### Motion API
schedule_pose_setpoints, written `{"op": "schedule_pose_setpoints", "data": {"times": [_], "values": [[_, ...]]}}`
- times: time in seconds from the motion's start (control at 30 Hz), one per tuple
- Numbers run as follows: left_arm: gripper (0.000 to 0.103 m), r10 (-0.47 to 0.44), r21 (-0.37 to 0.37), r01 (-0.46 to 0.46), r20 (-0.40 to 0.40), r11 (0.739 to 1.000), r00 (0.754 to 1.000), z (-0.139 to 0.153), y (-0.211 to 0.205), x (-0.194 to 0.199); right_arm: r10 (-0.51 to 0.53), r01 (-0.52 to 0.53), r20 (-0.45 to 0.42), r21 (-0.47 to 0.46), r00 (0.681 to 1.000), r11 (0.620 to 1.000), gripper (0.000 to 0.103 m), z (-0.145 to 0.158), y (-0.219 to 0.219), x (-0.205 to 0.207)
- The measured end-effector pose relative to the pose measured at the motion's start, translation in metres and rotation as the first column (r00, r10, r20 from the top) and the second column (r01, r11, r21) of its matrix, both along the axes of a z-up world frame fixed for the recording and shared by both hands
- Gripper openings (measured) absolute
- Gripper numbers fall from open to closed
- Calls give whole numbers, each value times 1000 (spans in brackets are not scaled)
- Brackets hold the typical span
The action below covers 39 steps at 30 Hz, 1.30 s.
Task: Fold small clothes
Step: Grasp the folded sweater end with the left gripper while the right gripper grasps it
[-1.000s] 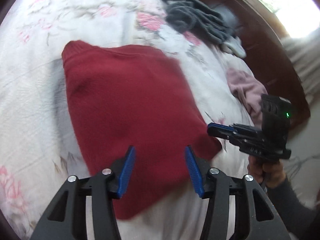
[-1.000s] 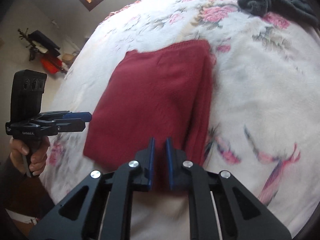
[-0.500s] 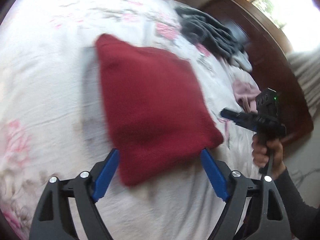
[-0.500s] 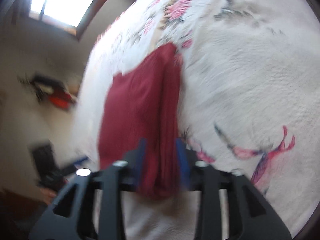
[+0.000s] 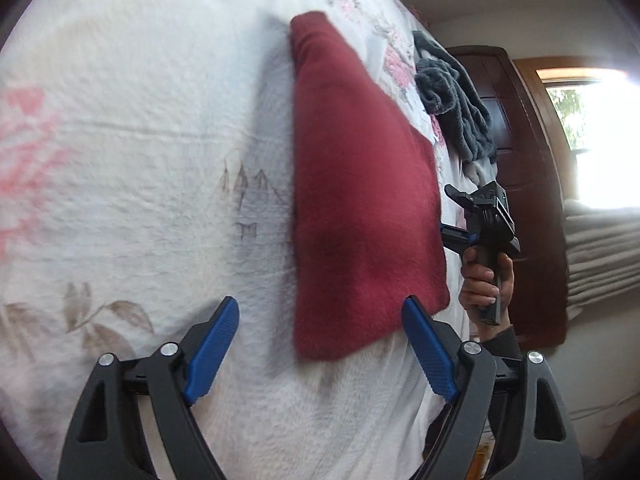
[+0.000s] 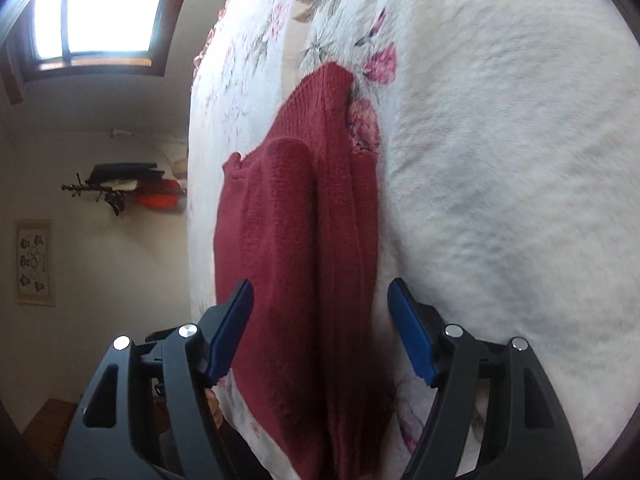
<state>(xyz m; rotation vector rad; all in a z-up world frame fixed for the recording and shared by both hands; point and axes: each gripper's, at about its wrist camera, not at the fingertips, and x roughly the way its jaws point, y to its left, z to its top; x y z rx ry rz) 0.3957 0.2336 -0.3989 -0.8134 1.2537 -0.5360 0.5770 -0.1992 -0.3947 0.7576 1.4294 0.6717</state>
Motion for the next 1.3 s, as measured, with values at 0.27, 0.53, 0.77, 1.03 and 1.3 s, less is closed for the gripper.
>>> {"op": "schedule_pose_setpoints", "data": {"times": [0.27,0.53,0.77,1.03,1.3], "values": [[82,-65,-88,65,-4,994,998,-7,-22,18,60,-60,-3,10,998,998,69,-12,23,21],[82,-165,-93,161,-45,983,985,-18,-59,39,73,-73,11,34,997,997,70,-21,40,35],[60,-142,-53,137,-101,989,985,-21,-52,34,84,-86,33,51,996,995,54,-24,51,45],[30,-128,6,129,-102,992,987,-9,-52,28,27,-30,76,42,997,999,33,-18,52,33],[25,-102,42,104,-53,994,993,22,-47,24,-5,3,121,13,993,1000,31,13,64,20]]}}
